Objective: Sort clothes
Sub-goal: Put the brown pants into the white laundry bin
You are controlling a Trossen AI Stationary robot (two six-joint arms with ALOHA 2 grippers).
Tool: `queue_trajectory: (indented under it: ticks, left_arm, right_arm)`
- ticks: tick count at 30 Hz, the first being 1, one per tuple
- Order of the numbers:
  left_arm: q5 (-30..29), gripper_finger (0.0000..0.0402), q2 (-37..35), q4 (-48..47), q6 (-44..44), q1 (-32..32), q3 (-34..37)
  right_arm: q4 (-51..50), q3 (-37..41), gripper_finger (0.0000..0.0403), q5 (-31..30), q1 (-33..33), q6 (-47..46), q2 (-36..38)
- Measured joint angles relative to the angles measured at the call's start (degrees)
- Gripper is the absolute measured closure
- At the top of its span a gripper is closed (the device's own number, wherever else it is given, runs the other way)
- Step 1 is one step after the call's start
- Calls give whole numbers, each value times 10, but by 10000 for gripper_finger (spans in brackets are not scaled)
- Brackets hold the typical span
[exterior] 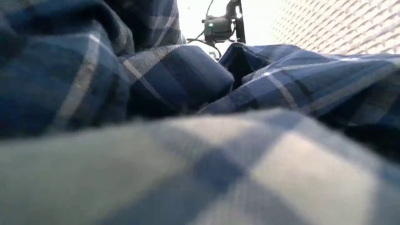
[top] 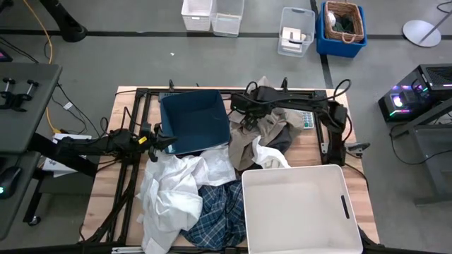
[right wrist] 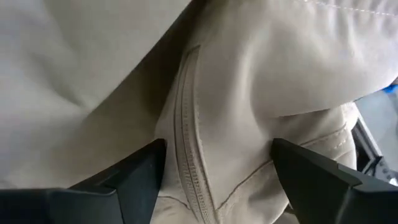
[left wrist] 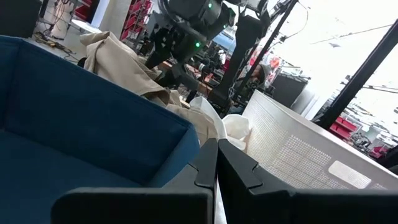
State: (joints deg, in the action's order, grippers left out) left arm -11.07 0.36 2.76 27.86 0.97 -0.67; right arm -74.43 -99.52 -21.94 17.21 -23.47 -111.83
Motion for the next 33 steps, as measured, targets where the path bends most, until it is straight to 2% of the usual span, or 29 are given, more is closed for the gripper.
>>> queue_trajectory:
  ticks: [8, 13, 16, 22, 29, 31, 33]
  left_arm:
    - [0, 401, 0, 0, 0, 0, 0]
    - [0, 401, 0, 0, 0, 0, 0]
    - [0, 401, 0, 0, 0, 0, 0]
    - [0, 401, 0, 0, 0, 0, 0]
    - [0, 401, 0, 0, 0, 0, 0]
    - [0, 401, 0, 0, 0, 0, 0]
    - [0, 401, 0, 0, 0, 0, 0]
  right_arm:
    - [-4, -80, 190, 39, -37, -13, -1]
    - [8, -107, 211, 13, -78, -16, 0]
    - [6, -71, 211, -1, -83, -61, 0]
    - [19, 44, 196, 15, -83, -181, 0]
    - [173, 182, 179, 44, -77, -199, 1]
    - [203, 214, 184, 45, -74, -209, 3]
    - [224, 239, 208, 48, -70, -199, 4]
